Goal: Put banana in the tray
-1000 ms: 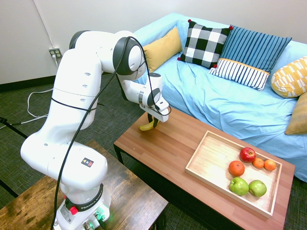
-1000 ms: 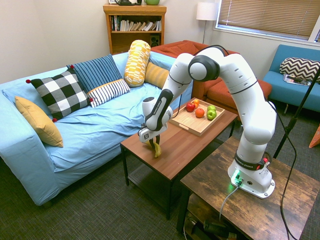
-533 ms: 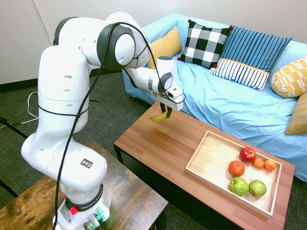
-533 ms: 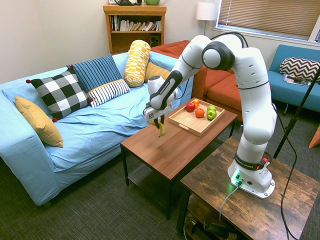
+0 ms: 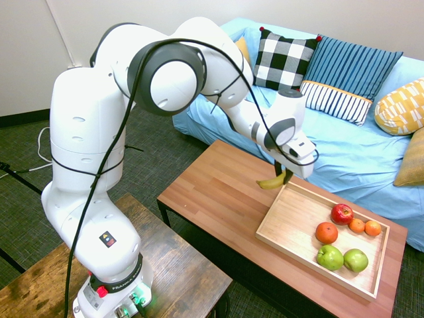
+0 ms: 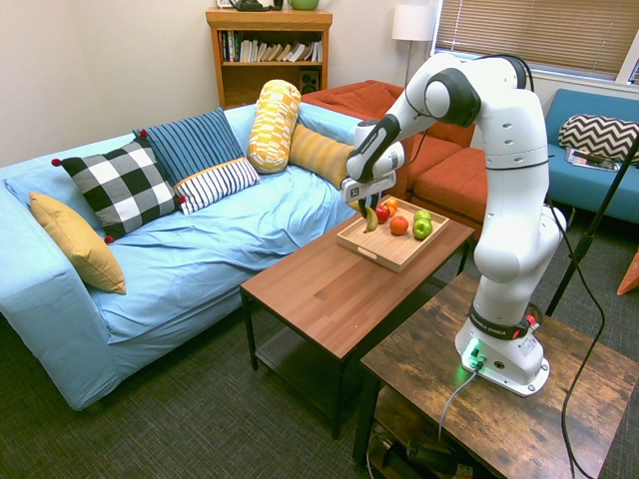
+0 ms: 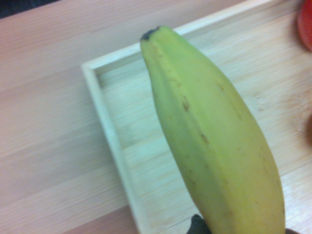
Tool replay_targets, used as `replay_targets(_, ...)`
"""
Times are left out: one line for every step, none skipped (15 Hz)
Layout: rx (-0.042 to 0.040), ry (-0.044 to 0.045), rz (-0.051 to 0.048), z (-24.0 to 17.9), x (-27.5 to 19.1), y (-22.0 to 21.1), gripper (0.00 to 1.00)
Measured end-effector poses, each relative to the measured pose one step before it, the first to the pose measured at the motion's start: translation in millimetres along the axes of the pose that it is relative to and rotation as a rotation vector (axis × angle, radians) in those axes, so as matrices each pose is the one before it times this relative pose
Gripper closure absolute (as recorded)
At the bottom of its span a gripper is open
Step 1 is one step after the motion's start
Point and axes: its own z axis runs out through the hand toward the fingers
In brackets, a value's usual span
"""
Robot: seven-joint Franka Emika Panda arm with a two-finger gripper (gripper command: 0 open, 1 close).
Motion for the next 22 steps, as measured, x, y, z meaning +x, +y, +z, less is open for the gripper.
replay_targets(-0.00480, -0.00532, 0.01119, 13.88, 11.80, 6.08, 1.00)
replay_targets(-0.00564, -0.00972, 0.00756, 14.83, 8.47, 3.51, 1.00)
replay_targets(-0.00895, -0.00698, 0.01036, 14.59, 6.32, 1.57, 1.00)
replay_targets(-0.01203, -0.00501, 0.00933, 14.30, 4.57, 0.75, 1.00)
replay_targets(-0.00909, -0.00549, 0.00646, 12.40, 3.79, -0.23, 1.00)
replay_targets(-0.00899, -0.00384, 0.00567, 11.08, 3.97, 0.02, 1.00)
replay_targets(-0.01159, -0.00155, 0.00528, 10.80, 3.91, 0.91, 1.00)
replay_targets(-0.01219, -0.00189, 0.00431, 10.33, 3.43, 1.79, 1.00)
replay_targets(-0.00788, -0.00778, 0.00427, 10.65, 3.01, 2.64, 1.00)
replay_targets(-0.00610, -0.00897, 0.00242, 9.69, 3.24, 3.80, 1.00)
replay_targets(-0.00410, -0.00913, 0.00071, 8.63, 2.72, 5.28, 0.00)
replay_targets(-0.00226, -0.00723, 0.00320, 7.02, 2.35, 4.54, 0.00)
replay_targets(-0.00211, -0.00640, 0.00086, 5.88, 1.19, 3.49, 0.00)
replay_targets(0.00332, -0.00342, -0.00153, 4.68, 0.48, 1.56, 0.00)
replay_targets(0.00270, -0.00267, -0.00204, 4.10, -0.59, 0.72, 0.00)
replay_targets(0.00287, -0.00283, -0.00023, 2.11, -0.32, 0.44, 0.00)
replay_targets(0.00343, -0.00211, 0.00029, -0.13, 0.22, 0.08, 0.00)
replay_targets(0.00259, -0.00178, 0.00002, -0.06, 0.09, 0.06, 0.00)
replay_targets(0.00166, 0.00058, -0.00123, -0.80, -0.25, -0.84, 0.00)
replay_targets(0.00288, 0.00216, -0.00307, -2.23, -0.71, -2.02, 0.00)
replay_targets(0.00364, 0.00379, -0.00314, -3.73, -0.36, -2.31, 0.00)
replay_targets(0.00323, 0.00542, -0.00103, -5.70, 0.98, -1.41, 0.00)
